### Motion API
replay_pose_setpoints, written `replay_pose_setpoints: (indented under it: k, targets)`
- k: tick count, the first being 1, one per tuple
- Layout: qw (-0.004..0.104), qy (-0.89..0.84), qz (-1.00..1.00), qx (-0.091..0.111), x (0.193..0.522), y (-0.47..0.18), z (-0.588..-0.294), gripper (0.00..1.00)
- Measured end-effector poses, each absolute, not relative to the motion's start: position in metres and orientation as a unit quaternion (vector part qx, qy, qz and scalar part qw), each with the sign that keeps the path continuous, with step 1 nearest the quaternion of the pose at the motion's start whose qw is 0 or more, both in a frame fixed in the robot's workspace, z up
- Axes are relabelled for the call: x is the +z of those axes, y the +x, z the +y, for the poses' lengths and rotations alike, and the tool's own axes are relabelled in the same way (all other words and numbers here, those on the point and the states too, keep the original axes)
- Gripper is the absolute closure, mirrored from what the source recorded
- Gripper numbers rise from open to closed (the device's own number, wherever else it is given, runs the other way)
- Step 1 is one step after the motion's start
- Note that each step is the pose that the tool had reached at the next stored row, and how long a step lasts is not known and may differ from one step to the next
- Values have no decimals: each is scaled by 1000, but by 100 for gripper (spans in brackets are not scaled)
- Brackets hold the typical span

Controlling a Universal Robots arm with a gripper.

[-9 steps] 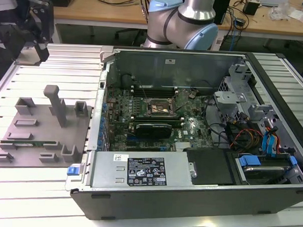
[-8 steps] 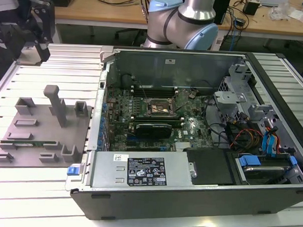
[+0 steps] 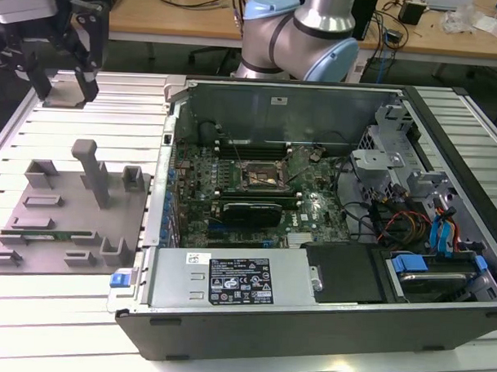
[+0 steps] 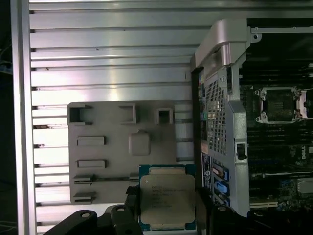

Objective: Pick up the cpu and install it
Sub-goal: 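Pick up the cpu and move it towards the insertion slot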

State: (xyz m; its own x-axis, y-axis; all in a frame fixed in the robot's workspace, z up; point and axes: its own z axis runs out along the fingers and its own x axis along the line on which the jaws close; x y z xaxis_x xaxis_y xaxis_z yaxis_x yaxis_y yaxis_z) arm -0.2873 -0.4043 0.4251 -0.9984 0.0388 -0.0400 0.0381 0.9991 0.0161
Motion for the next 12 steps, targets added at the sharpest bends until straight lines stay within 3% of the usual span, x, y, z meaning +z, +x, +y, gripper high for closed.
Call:
replay_pose_setpoints:
  k: [12]
  targets:
    - [20,19,1000,8,425,-259,-404,45]
